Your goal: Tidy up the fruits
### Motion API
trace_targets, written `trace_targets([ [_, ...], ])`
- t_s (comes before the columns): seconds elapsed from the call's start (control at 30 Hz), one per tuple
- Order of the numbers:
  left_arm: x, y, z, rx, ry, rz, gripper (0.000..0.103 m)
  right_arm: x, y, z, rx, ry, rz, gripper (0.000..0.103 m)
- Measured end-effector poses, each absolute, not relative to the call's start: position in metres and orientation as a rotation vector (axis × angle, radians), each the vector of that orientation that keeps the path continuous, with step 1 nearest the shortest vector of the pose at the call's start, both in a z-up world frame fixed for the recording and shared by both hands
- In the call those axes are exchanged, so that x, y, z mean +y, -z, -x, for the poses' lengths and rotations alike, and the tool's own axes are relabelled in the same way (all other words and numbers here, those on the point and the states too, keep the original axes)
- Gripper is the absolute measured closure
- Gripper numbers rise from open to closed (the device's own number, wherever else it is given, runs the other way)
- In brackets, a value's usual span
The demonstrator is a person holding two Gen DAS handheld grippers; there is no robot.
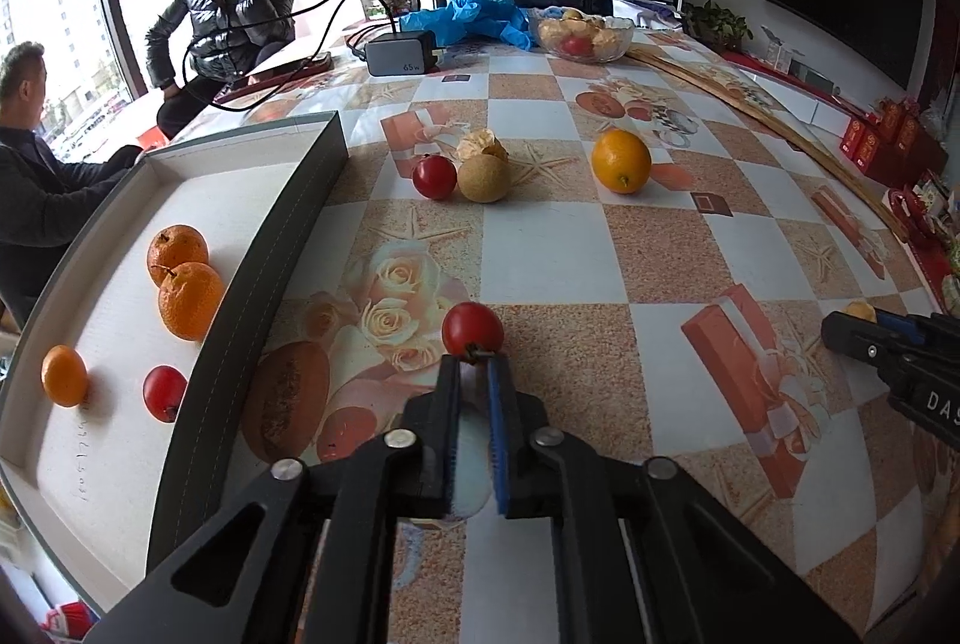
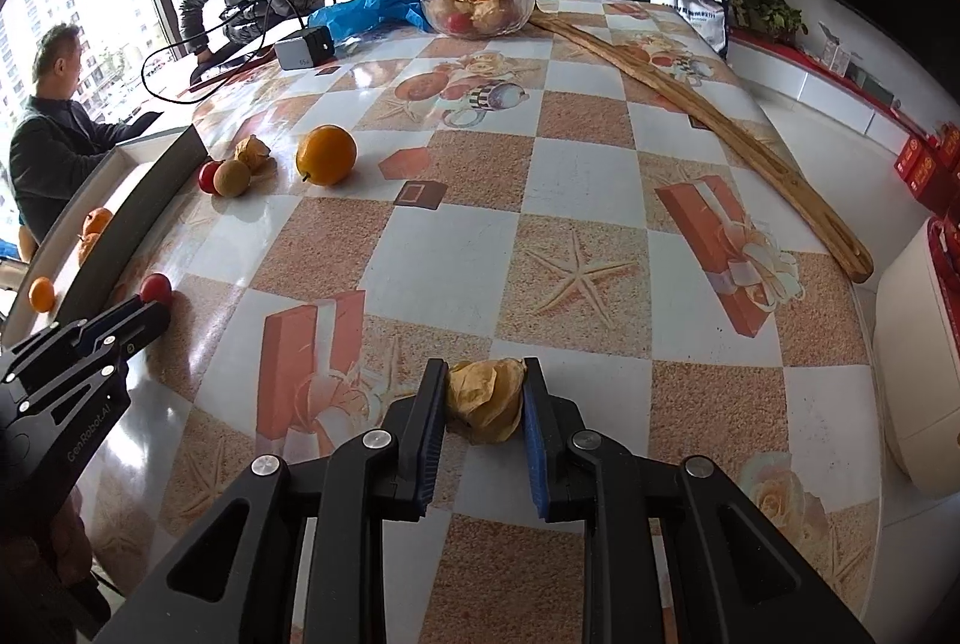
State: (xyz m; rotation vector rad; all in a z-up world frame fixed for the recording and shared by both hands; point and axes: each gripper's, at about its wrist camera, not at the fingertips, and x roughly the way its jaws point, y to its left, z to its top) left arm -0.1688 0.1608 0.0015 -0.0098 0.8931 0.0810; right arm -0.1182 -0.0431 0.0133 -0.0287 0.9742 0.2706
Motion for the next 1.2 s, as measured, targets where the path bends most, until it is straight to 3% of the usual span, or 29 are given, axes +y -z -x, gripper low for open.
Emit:
trace_targets([
  [0.23, 0.185, -0.030, 0.182, 0.867, 0.004, 0.145, 0.100, -0.063, -0.022, 0.107, 1.076, -0.322, -0.165, 0.078],
  [0.57, 0.248, -0.061, 0.197, 0.826, -0.017, 0.236, 0.100, -0.016, -0.050, 0.099, 1.055, -0.407, -0.149, 0.078],
  [0.7, 0.236, -0.058, 0.187, 0.861, 0.012, 0.197, 0.098, 0.001, -0.049, 0.096, 1.059, -0.427, -0.141, 0.078],
  [0.83, 0.202, -0.038, 0.161, 0.897, 0.049, 0.161, 0.056, 0.006, -0.044, 0.099, 1.065, -0.429, -0.140, 0.079],
  [1.0, 0.173, -0.009, 0.125, 0.960, 0.013, 0.119, 0.056, -0.009, -0.042, 0.106, 1.061, -0.393, -0.123, 0.078],
  [1.13, 0.167, -0.003, 0.117, 0.965, 0.004, 0.108, 0.089, -0.021, -0.040, 0.105, 1.068, -0.383, -0.122, 0.078],
  [1.2, 0.169, -0.004, 0.117, 0.968, 0.004, 0.112, 0.093, -0.023, -0.038, 0.102, 1.069, -0.379, -0.117, 0.078],
])
